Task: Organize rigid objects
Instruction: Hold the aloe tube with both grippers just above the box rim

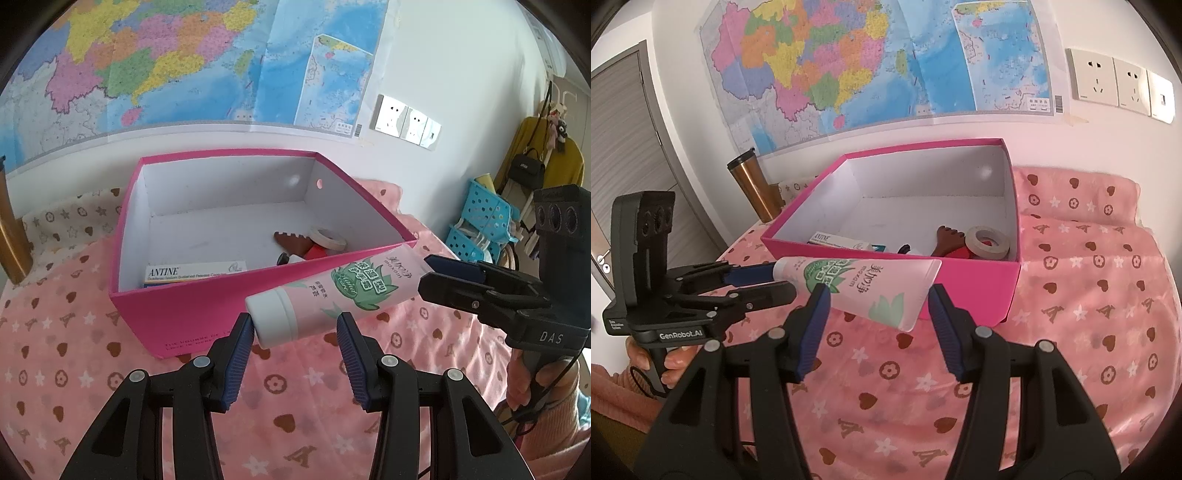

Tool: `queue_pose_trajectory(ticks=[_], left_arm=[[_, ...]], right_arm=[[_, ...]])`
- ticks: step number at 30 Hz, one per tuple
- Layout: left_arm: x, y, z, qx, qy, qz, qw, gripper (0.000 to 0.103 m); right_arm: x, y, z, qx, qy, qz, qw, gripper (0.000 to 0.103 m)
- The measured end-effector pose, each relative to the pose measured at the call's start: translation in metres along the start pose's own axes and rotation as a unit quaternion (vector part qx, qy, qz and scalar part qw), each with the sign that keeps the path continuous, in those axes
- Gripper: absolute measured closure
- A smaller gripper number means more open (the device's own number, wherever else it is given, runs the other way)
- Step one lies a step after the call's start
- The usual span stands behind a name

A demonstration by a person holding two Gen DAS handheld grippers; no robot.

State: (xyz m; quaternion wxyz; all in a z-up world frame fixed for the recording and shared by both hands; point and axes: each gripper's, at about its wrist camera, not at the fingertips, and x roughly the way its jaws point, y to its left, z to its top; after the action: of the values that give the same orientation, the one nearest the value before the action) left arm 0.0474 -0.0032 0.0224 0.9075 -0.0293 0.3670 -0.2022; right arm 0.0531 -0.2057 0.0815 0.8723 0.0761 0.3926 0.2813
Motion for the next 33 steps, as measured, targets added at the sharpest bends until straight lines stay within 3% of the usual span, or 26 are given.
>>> queue_pose_trajectory(ticks=[33], left_arm=[[0.004, -0.002, 0.009, 0.002, -0.003, 0.002, 1.0000, 0.057]], right_arm=[[-0.003, -0.003, 0.015, -0.009, -0.012, -0.005, 1.000, 0.045]])
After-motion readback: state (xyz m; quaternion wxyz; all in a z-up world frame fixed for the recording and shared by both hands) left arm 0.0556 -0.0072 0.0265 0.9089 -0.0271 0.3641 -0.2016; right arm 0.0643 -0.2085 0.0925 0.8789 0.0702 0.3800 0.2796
